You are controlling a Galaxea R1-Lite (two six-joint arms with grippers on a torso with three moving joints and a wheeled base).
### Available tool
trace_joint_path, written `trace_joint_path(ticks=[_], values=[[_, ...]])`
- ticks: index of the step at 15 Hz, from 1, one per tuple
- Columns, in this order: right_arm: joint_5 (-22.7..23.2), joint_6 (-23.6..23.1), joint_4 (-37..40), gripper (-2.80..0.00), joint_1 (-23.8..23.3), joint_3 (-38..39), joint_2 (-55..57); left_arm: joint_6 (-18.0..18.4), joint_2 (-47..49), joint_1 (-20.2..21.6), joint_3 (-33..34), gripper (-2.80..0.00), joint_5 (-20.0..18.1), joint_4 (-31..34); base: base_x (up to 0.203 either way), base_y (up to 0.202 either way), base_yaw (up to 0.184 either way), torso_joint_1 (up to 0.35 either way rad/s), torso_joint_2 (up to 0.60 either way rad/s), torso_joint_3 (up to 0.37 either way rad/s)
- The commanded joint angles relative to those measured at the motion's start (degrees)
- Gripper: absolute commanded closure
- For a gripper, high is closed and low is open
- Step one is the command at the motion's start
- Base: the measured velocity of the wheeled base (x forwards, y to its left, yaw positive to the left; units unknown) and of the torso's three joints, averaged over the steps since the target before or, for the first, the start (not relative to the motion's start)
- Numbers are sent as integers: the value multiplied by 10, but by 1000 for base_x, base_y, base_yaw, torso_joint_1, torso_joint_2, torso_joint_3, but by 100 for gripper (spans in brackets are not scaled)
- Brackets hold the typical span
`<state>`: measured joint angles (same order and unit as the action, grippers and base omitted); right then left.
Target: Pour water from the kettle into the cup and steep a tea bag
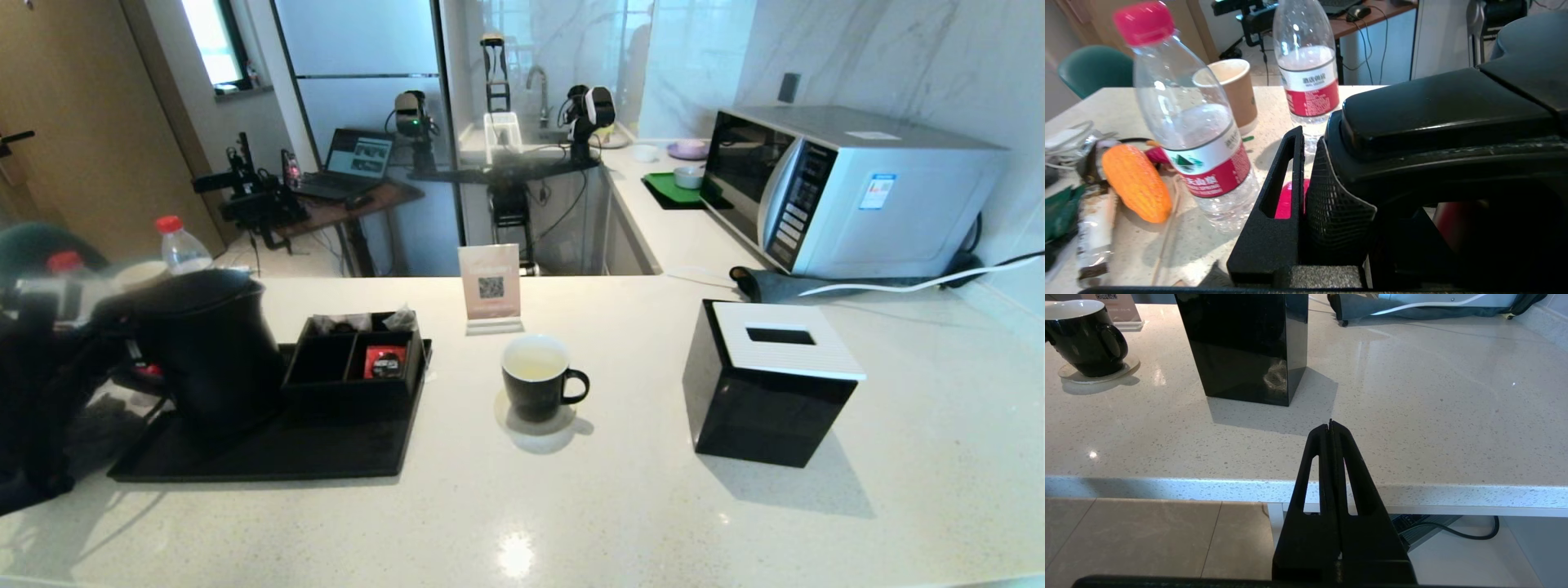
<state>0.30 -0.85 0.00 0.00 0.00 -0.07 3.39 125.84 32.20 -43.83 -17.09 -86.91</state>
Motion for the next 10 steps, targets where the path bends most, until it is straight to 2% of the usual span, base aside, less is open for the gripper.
trace_joint_path(ticks=[1,10], values=[[0,0,0,0,0,0,1,-1,-25,4,11,0,0,-30,0,0,0,0,0,0],[0,0,0,0,0,0,1,-13,-86,7,47,0,0,-30,0,0,0,0,0,0]])
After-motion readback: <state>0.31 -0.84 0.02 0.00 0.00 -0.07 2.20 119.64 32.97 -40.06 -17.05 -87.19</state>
